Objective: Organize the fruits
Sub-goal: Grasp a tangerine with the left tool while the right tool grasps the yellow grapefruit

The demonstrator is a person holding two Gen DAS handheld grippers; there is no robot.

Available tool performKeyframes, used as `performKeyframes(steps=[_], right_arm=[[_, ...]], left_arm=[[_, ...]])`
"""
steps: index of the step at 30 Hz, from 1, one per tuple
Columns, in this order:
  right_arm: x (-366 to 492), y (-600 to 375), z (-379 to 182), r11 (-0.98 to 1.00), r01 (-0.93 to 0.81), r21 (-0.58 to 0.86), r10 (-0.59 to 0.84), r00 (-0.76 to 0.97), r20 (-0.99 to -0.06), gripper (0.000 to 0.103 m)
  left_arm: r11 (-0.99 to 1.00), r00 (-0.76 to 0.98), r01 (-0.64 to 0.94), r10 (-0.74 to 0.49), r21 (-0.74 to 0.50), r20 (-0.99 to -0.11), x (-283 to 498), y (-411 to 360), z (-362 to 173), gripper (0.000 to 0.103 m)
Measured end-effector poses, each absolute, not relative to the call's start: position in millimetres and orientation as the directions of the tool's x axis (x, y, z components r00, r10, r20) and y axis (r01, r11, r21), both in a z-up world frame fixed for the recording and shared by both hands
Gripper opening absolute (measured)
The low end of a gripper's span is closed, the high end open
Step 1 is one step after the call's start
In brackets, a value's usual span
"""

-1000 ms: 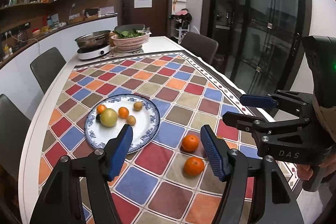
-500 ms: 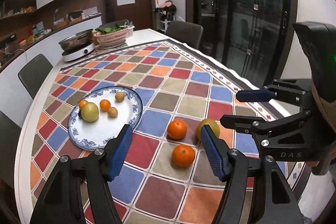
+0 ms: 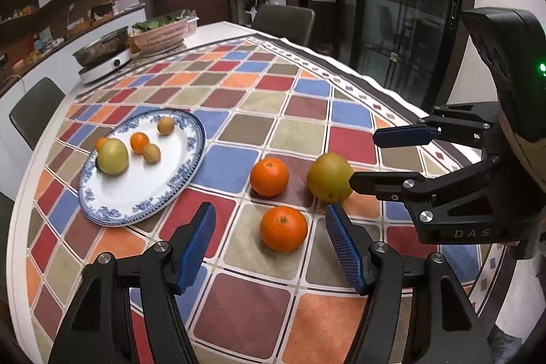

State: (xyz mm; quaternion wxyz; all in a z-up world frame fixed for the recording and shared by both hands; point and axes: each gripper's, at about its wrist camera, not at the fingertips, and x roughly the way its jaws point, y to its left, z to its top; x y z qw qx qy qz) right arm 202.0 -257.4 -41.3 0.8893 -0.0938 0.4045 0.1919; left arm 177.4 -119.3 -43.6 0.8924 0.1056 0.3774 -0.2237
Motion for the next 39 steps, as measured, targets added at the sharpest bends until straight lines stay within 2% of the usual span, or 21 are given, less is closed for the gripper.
performKeyframes(steps=[18,39], right_arm=[[222.3,-253.6,-80.5,0.896,-0.443,0.006,0.264,0.522,-0.811,0.053],[239.3,-248.1,-94.0,0.895,-0.443,0.045,0.288,0.499,-0.818,0.053]], left_arm=[[0.85,0.532,0.527,-0.323,0.008,-0.783,197.9,-130.1,-86.1,0.066],[0.836,0.497,0.549,-0.339,-0.013,-0.799,207.5,-133.5,-96.3,0.05]])
